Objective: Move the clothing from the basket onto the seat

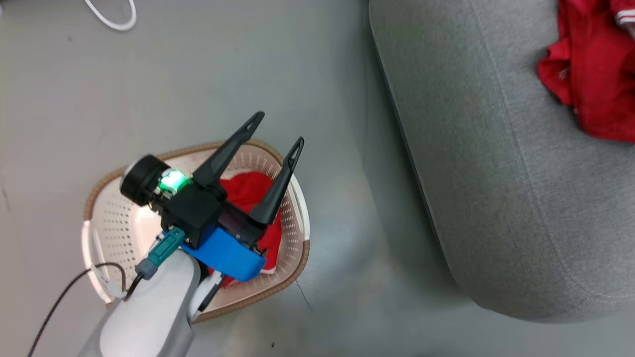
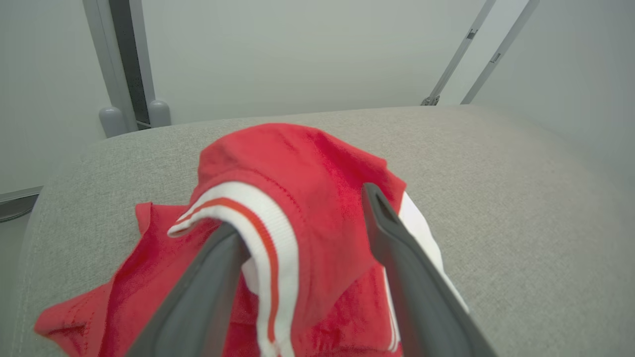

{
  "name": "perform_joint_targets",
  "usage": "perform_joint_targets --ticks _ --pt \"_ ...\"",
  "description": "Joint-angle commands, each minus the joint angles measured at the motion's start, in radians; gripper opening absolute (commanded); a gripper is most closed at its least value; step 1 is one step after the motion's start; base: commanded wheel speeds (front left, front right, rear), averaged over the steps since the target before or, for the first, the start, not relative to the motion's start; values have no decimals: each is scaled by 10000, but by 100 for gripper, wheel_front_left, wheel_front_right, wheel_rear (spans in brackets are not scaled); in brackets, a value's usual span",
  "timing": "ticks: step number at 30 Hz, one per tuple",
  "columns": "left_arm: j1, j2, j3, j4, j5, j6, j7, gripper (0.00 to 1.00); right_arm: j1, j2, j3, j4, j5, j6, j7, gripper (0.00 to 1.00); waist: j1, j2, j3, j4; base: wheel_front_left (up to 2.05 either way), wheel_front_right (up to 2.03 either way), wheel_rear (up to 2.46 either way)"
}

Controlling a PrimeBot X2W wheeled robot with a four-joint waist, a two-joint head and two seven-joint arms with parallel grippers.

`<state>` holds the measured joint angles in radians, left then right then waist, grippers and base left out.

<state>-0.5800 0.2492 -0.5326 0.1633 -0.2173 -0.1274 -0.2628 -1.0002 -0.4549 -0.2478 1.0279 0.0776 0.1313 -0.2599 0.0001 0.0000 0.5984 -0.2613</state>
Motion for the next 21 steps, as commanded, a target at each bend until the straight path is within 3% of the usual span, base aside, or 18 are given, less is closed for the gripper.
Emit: perform_joint_targets --ticks 1,13,21 --pt "293 -94 105 94 -85 -4 -32 100 342 34 170 -142 -136 -10 -52 100 -1 0 -688 148 0 0 0" --pt "2223 -1176 1214 596 -356 -2 -32 100 2849 84 1835 -2197 -293 -10 236 100 -1 0 -3521 1043 0 0 0" --pt "3478 -1541 2189 833 -269 8 -30 100 5454 689 1833 -5411 -116 -10 926 100 -1 0 -4772 1678 0 0 0"
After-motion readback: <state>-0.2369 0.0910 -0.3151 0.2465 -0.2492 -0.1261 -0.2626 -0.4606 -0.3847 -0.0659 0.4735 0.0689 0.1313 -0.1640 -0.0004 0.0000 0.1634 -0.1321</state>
